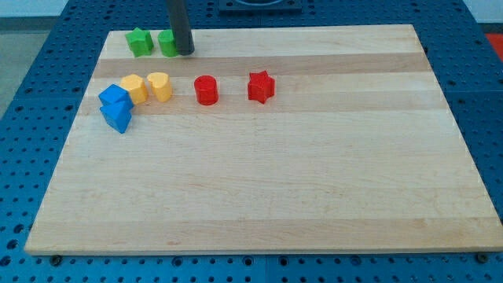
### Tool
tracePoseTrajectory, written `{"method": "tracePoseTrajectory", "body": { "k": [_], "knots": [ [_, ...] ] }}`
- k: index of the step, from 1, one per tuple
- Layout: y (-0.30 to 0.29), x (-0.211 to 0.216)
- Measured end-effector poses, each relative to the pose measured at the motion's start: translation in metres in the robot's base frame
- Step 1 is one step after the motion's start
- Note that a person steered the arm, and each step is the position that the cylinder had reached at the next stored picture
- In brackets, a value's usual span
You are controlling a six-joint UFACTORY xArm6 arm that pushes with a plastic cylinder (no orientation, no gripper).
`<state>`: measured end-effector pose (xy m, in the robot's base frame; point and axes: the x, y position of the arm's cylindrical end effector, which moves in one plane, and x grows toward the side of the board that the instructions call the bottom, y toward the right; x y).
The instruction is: Move the red star towards the top left
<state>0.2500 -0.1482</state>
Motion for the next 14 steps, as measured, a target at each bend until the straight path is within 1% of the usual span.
{"method": "tracePoseTrajectory", "body": {
  "k": [1, 2, 4, 6, 7, 8, 10, 12, 14],
  "knots": [
    [-0.005, 0.000],
    [0.024, 0.007],
    [0.144, 0.036],
    [0.224, 0.106],
    [0.223, 0.124],
    [0.198, 0.124],
    [0.156, 0.104],
    [0.093, 0.099],
    [0.052, 0.090]
  ]
}}
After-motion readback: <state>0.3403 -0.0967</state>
